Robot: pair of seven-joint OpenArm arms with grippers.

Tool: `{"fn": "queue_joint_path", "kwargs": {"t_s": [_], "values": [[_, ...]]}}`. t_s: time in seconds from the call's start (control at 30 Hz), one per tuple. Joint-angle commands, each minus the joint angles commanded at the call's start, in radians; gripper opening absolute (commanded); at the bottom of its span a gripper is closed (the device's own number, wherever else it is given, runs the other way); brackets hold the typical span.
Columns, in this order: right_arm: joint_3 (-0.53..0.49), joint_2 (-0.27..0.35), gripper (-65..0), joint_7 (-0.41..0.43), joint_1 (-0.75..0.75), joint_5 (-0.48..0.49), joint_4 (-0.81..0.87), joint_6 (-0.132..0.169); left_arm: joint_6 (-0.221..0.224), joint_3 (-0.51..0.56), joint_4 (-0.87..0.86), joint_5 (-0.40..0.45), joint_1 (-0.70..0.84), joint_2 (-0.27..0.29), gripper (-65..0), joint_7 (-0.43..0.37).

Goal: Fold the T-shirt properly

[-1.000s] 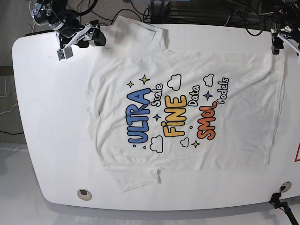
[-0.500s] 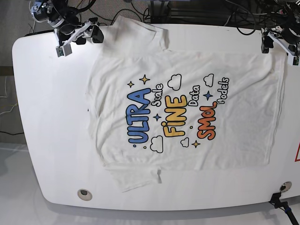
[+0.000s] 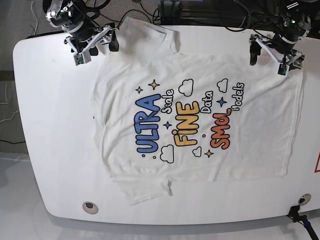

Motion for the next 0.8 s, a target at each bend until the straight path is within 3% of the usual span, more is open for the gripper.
{"fn": "queue_joint_path", "kwargs": {"t_s": [0.3,0.4,0.53,0.8], "values": [[-0.011,-0.002,-22.6,0.137,-0.161,-0.006,0.003,0.000,0.000,-0.038,0.051,-0.006,0.163,0.002,-4.1,-0.083],[-0.012,-0.021,-22.6,0.140,-0.193,0.000,0.003,0.000,0.000,-0.061,0.069,-0.018,0.213,0.018,-4.1,-0.091],[-0.012,-0.032,-22.6,0.140,-0.213,0.000,0.003,0.005,0.000,-0.121,0.075,-0.101,0.249,0.029,-4.1,-0.091],[-0.012,-0.034,-22.6,0.140,-0.207,0.000,0.003,0.005,0.000,-0.153,0.075,-0.112,0.250,0.018,-4.1,-0.089]]}}
